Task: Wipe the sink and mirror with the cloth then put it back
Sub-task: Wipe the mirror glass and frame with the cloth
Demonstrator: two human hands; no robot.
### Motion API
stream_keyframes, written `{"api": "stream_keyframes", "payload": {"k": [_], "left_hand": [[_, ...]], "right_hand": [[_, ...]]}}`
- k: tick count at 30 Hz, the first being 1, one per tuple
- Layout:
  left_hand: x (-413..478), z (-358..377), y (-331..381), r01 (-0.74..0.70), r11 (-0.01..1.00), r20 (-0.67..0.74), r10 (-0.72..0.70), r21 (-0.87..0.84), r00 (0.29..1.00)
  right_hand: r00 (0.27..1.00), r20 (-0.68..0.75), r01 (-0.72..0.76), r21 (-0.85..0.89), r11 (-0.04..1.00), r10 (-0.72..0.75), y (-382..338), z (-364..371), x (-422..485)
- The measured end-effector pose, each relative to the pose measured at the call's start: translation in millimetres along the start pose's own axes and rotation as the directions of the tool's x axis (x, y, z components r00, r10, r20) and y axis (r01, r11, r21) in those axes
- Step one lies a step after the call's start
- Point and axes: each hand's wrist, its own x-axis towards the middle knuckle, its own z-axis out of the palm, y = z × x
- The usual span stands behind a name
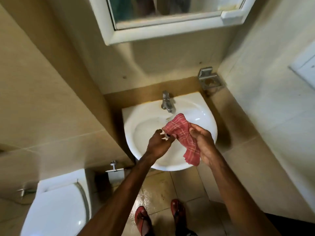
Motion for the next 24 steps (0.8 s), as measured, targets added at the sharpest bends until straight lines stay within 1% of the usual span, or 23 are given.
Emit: {"api": "stream_keyframes", "payload": {"k": [2, 3, 5, 6, 7, 8, 9, 11, 12, 14, 16, 17, 18, 20, 22, 24], "left_hand": [[-30, -26, 17, 0.029, 0.988, 0.021, -0.026, -0.151, 0.999], [-46, -39, 23, 0.016, 0.975, 0.052, -0.004, -0.22, 0.999], [-75, -63, 37, -0.058, 0.937, 0.087, 0.093, -0.344, 0.992], [-86, -71, 41, -0.11, 0.918, 0.055, 0.141, -0.381, 0.989], [-93, -82, 48, -0.179, 0.905, -0.01, 0.19, -0.387, 0.982], [-90, -91, 56, -0.249, 0.902, -0.103, 0.227, -0.353, 0.968], [-89, -103, 63, -0.316, 0.908, -0.199, 0.267, -0.277, 0.943], [-90, -121, 75, -0.385, 0.922, -0.332, 0.352, -0.037, 0.875], [-96, -136, 80, -0.404, 0.913, -0.368, 0.392, 0.045, 0.843], [-109, -161, 95, -0.455, 0.875, -0.38, 0.482, 0.165, 0.79], [-118, -180, 114, -0.501, 0.832, -0.346, 0.555, 0.238, 0.757], [-123, -188, 124, -0.523, 0.824, -0.316, 0.566, 0.216, 0.762], [-129, -195, 134, -0.536, 0.832, -0.283, 0.554, 0.144, 0.783], [-139, -205, 148, -0.509, 0.859, -0.201, 0.489, -0.06, 0.849], [-146, -211, 148, -0.394, 0.896, -0.071, 0.388, -0.206, 0.919], [-147, -210, 134, -0.267, 0.933, 0.062, 0.29, -0.241, 0.955]], "right_hand": [[0.996, 0.07, -0.075, 0.177, 0.981, 0.063, -21, 16, -26], [0.989, 0.12, -0.116, 0.248, 0.962, 0.089, -29, 27, -42], [0.966, 0.23, -0.189, 0.323, 0.927, 0.117, -43, 51, -70], [0.953, 0.276, -0.223, 0.348, 0.911, 0.128, -47, 63, -83], [0.943, 0.304, -0.243, 0.358, 0.902, 0.133, -54, 73, -92], [0.937, 0.322, -0.251, 0.353, 0.901, 0.135, -64, 82, -92], [0.935, 0.335, -0.233, 0.323, 0.917, 0.119, -71, 91, -93], [0.943, 0.33, -0.099, 0.191, 0.977, 0.031, -78, 101, -97], [0.945, 0.326, -0.021, 0.11, 0.994, -0.016, -81, 111, -103], [0.947, 0.317, 0.067, -0.028, 0.997, -0.055, -88, 125, -110], [0.944, 0.32, 0.105, -0.079, 0.991, -0.075, -102, 130, -114], [0.942, 0.325, 0.114, -0.074, 0.991, -0.084, -111, 131, -116], [0.94, 0.33, 0.113, -0.045, 0.993, -0.092, -120, 132, -116], [0.932, 0.345, 0.097, 0.065, 0.993, -0.114, -135, 130, -116], [0.931, 0.345, 0.056, 0.18, 0.982, -0.116, -146, 130, -116], [0.938, 0.329, 0.024, 0.256, 0.966, -0.11, -151, 129, -116]]}}
